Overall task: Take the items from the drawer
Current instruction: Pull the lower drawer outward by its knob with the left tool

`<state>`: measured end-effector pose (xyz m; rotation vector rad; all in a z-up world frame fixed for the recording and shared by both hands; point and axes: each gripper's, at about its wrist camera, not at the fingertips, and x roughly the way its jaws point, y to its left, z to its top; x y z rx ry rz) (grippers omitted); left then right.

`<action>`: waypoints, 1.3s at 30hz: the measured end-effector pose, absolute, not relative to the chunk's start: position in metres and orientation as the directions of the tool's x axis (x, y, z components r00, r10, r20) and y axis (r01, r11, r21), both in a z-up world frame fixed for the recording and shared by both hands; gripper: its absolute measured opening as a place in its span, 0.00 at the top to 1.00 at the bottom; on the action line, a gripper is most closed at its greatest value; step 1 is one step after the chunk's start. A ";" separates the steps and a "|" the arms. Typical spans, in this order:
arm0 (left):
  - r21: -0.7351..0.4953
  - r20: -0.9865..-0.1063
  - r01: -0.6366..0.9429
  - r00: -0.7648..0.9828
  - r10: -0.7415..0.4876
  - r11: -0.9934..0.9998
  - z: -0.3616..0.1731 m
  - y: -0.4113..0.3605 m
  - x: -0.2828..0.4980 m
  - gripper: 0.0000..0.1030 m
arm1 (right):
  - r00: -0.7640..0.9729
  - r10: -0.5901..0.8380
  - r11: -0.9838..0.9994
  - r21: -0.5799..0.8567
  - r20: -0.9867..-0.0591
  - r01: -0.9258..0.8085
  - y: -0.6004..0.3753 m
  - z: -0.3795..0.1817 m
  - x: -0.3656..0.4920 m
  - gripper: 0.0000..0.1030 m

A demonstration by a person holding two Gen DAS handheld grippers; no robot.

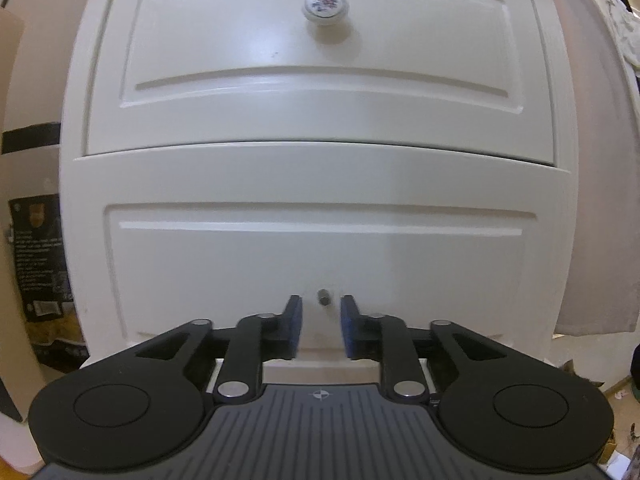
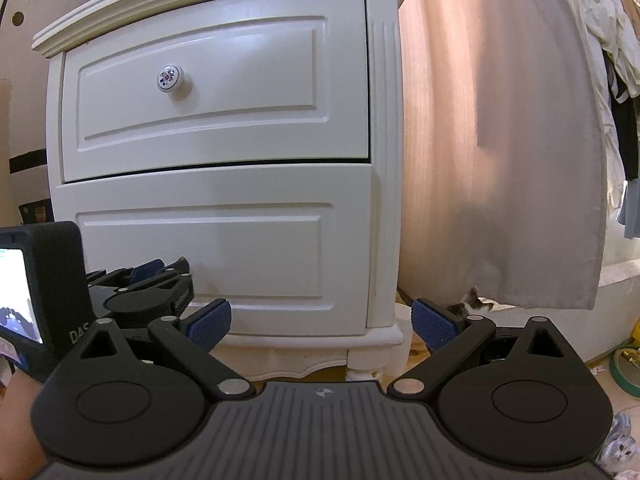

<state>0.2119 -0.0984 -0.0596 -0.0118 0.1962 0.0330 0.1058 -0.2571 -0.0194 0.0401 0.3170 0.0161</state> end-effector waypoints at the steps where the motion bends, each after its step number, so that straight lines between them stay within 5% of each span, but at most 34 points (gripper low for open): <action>1: -0.005 -0.192 -0.035 0.981 0.033 0.999 -0.060 -0.099 0.214 0.79 | 0.950 0.021 0.999 0.042 -0.312 -0.008 -0.258 -0.020 0.107 0.00; 10: -0.013 -0.204 -0.063 0.977 0.059 0.998 -0.063 -0.103 0.231 0.82 | 0.946 0.013 0.999 0.045 -0.323 0.002 -0.261 -0.024 0.113 0.00; 14: -0.005 -0.190 -0.071 0.979 0.069 0.997 -0.064 -0.108 0.234 0.96 | 0.946 0.011 0.999 0.046 -0.324 0.004 -0.263 -0.025 0.114 0.00; 39: -0.026 -0.181 -0.047 0.983 0.042 0.999 -0.057 -0.119 0.197 0.98 | 0.951 0.036 0.998 0.060 -0.306 -0.019 -0.266 -0.022 0.091 0.00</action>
